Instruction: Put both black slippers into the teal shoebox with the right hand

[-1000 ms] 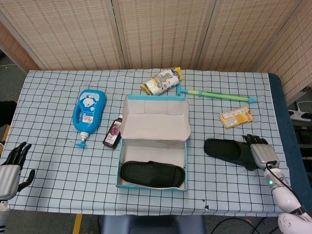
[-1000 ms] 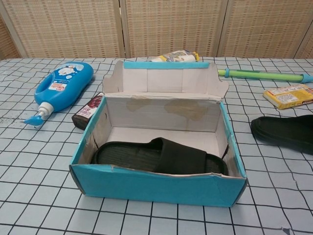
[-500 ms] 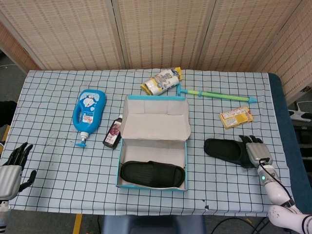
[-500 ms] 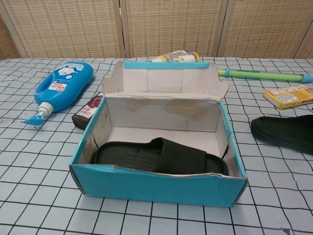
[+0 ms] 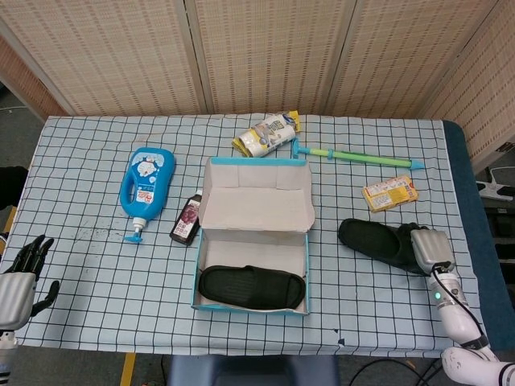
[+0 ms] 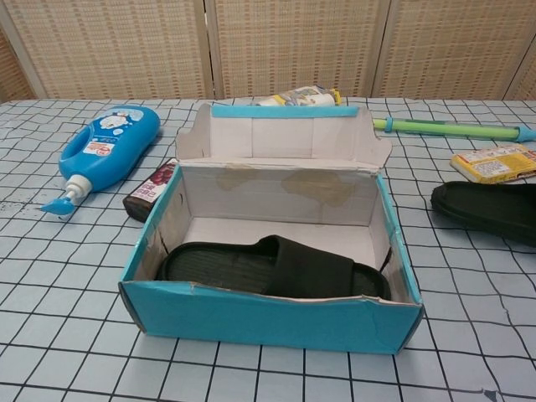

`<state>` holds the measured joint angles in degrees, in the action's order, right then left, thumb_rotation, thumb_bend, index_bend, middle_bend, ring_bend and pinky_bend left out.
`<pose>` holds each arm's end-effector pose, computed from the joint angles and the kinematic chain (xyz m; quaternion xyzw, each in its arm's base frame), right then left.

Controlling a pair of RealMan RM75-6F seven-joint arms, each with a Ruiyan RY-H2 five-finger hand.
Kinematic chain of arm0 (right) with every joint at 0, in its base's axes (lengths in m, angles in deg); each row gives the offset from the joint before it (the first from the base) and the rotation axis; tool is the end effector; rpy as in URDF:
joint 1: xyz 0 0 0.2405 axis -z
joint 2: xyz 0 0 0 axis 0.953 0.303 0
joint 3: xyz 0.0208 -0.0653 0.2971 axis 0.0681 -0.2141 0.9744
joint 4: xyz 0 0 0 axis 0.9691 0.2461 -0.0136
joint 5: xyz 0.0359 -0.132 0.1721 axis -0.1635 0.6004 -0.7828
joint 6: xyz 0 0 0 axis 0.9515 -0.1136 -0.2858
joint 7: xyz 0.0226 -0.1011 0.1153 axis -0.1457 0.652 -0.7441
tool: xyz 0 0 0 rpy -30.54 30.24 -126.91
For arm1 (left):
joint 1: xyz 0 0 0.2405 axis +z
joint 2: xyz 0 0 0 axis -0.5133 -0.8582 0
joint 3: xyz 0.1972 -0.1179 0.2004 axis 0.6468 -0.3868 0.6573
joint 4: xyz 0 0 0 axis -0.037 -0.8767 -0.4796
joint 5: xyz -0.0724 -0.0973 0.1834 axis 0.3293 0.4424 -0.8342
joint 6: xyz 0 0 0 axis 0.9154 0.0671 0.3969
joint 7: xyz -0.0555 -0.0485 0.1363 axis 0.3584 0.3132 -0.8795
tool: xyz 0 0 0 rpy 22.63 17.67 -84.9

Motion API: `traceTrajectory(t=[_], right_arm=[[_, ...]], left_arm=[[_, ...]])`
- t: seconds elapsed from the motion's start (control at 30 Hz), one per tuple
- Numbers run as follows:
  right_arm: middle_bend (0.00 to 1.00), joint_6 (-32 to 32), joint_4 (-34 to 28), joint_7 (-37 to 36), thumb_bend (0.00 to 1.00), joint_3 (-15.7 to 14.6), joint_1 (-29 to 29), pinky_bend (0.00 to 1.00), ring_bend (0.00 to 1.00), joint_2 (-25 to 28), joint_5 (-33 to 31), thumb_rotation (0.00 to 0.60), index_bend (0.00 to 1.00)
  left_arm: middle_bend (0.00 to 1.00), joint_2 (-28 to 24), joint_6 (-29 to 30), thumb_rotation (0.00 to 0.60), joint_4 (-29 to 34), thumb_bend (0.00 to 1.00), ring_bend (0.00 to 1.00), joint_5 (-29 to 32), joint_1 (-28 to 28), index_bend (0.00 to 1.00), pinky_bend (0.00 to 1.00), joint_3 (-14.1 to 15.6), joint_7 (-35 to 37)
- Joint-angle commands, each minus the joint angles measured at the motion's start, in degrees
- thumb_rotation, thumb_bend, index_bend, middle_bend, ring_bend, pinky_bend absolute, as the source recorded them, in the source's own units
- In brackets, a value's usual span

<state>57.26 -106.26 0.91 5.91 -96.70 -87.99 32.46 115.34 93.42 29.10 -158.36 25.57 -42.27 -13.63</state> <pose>-0.3837 -0.3135 0.0848 0.6489 -0.4359 0.2107 0.5870 -0.3699 0.1999 0.1645 -0.6151 -0.3423 -0.3429 0.6220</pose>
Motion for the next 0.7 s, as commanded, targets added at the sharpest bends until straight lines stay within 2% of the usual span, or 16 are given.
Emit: traceTrajectory(t=[0.03, 0.23, 0.33, 0.5, 0.7], right_arm=[[0.63, 9.86, -4.39, 4.28, 0.03, 0.69, 2.62, 0.51, 0.50, 1.51, 4.65, 0.600, 0.60], [0.63, 26.22, -10.71, 14.60, 0.03, 0.98, 6.33, 0.52, 0.50, 1.08, 13.20, 0.600, 0.60], [0.63, 32.01, -11.63, 17.94, 0.03, 0.97, 7.34, 0.52, 0.50, -0.66, 18.64, 0.600, 0.60], [0.64, 35.92, -10.47, 18.05, 0.03, 1.50, 6.64, 0.53, 0.51, -4.93, 27.16, 0.600, 0.61], [0.65, 34.41, -10.45, 17.95, 0.03, 4.15, 2.99, 0.53, 0.52, -11.61, 32.47, 0.600, 0.62]], left_arm=[[0.00, 0.02, -0.01, 0.600, 0.00, 0.41, 0.09, 0.05, -0.01, 0.03, 0.53, -0.03, -0.04], [0.00, 0.09, -0.29, 0.600, 0.03, 0.41, 0.09, 0.44, -0.04, 0.03, 0.53, -0.08, -0.22], [0.00, 0.08, -0.30, 0.600, 0.09, 0.41, 0.09, 0.50, -0.04, 0.03, 0.53, -0.09, -0.34], [0.00, 0.12, -0.34, 0.600, 0.08, 0.41, 0.09, 0.65, -0.04, 0.03, 0.53, -0.14, -0.34], [0.00, 0.11, -0.46, 0.600, 0.07, 0.41, 0.09, 0.74, -0.07, 0.03, 0.53, -0.12, -0.51]])
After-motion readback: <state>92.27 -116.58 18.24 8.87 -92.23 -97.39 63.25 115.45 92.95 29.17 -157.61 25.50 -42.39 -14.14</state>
